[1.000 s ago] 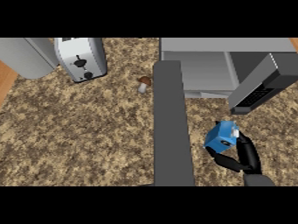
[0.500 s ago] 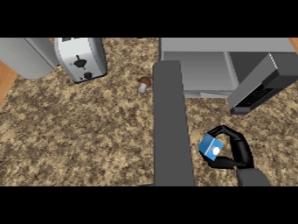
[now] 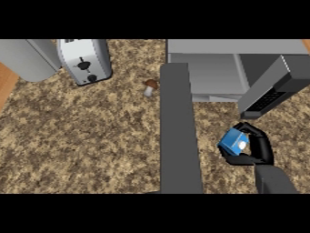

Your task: Pick up the milk, place it into the microwave and close the microwave

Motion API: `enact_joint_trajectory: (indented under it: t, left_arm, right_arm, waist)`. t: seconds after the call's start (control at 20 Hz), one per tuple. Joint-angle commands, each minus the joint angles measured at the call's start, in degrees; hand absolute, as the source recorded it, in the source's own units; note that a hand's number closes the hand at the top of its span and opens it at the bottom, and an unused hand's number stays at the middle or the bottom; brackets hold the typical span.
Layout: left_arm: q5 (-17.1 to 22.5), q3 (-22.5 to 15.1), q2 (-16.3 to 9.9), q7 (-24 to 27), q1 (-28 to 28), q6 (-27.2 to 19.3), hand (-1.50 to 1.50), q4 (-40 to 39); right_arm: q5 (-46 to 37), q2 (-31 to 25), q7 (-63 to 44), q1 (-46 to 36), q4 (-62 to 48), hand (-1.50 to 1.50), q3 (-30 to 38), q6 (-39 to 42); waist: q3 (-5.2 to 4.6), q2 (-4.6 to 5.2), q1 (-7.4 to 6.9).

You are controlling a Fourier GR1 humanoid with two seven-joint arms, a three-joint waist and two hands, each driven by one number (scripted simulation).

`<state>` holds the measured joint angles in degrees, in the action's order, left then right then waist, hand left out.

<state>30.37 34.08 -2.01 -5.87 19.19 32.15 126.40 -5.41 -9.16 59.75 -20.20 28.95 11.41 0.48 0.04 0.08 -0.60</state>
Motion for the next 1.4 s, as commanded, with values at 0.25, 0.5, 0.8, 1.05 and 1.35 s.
enact_joint_trajectory:
  t: [0.25,0.5,0.8,1.05,1.35]
  left_arm:
    - [1.48,2.10,-2.27,-2.04,-1.88,-0.76,-1.50,-2.68]
    - [1.48,1.46,-1.18,-3.44,-1.44,-1.00,-1.50,-0.89]
    - [4.39,4.80,-2.23,-2.79,-0.82,-0.20,-1.50,-0.94]
    - [4.69,5.16,-2.90,-3.46,-0.71,1.00,-1.50,-1.23]
    - [2.85,4.76,-5.48,-3.40,-5.16,0.54,-1.50,-6.46]
  right_arm:
    - [1.48,4.53,-5.09,5.04,16.27,1.50,-5.26,4.48]
    - [-0.02,7.27,-16.42,2.08,25.41,1.50,-7.22,-3.10]
    - [-1.21,7.16,-27.38,-1.18,33.26,1.50,-8.21,-6.82]
    - [-5.13,6.34,-26.54,-9.14,23.68,1.50,-6.95,-12.31]
    - [-11.34,4.59,-28.37,-21.06,9.69,1.50,-6.64,-18.67]
  waist:
    - [-0.10,-0.33,0.95]
    - [-0.08,-0.22,0.57]
    - [-0.08,-0.24,0.31]
    - [-0.03,-0.04,-0.13]
    - [-0.02,0.27,-0.64]
